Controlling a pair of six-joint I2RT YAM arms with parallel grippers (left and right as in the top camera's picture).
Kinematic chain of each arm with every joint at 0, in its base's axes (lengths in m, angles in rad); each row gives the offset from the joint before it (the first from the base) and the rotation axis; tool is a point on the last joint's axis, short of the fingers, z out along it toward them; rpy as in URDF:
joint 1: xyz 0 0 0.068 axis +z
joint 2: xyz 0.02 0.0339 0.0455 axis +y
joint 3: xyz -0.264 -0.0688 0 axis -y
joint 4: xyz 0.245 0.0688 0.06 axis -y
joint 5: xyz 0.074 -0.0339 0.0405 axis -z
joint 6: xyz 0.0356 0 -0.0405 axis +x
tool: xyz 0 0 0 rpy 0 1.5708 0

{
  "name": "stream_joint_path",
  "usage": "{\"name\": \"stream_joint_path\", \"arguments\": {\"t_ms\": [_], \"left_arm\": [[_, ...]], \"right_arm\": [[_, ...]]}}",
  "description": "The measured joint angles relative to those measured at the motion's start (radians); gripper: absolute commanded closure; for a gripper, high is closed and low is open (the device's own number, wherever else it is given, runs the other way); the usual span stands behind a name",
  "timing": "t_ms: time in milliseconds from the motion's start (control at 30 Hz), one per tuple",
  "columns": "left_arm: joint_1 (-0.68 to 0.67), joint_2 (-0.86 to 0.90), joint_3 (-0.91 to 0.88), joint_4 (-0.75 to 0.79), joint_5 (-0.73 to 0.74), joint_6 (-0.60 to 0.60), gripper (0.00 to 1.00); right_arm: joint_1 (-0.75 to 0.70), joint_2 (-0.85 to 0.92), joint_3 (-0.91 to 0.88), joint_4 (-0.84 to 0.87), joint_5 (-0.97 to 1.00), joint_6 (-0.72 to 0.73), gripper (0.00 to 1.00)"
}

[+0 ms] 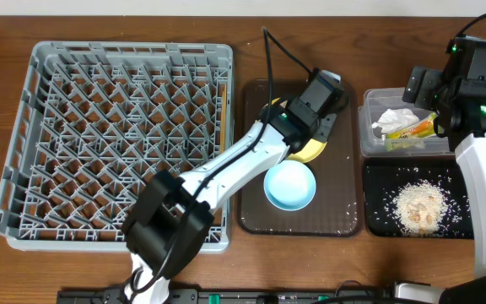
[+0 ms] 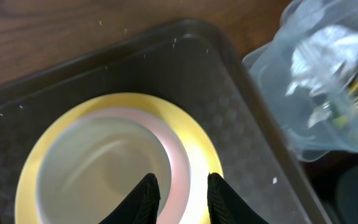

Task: Sort waste into correct bins and load items into the dishwasher rack
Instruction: 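Lower the left gripper into the white cup and grip its rim, then lift the white cup with the left gripper and carry it over the rack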

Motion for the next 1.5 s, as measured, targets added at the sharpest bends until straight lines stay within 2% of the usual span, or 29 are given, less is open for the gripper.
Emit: {"name": "stream_joint_path", "arguments": {"t_ms": [700, 967, 1233, 1300, 1500], "left_arm": [[0.000, 0.073, 0.000, 0.039, -0.042, 0.071, 0.71], [0.000, 0.081, 0.000, 0.039, -0.056, 0.082, 0.80], [0.000, 0.081, 0.000, 0.029, -0.056, 0.085, 0.81], [0.000, 0.081, 0.000, 0.021, -0.056, 0.083, 0.87], [0.000, 0.081, 0.000, 0.005, -0.056, 0.085, 0.87]], "right_arm": [[0.000, 0.000, 0.000, 0.000, 0.000, 0.000, 0.01], [0.000, 0.000, 0.000, 0.000, 0.000, 0.000, 0.01], [0.000, 0.000, 0.000, 0.000, 0.000, 0.000, 0.01], [0.000, 0.000, 0.000, 0.000, 0.000, 0.000, 0.01], [0.000, 0.000, 0.000, 0.000, 0.000, 0.000, 0.01]]}}
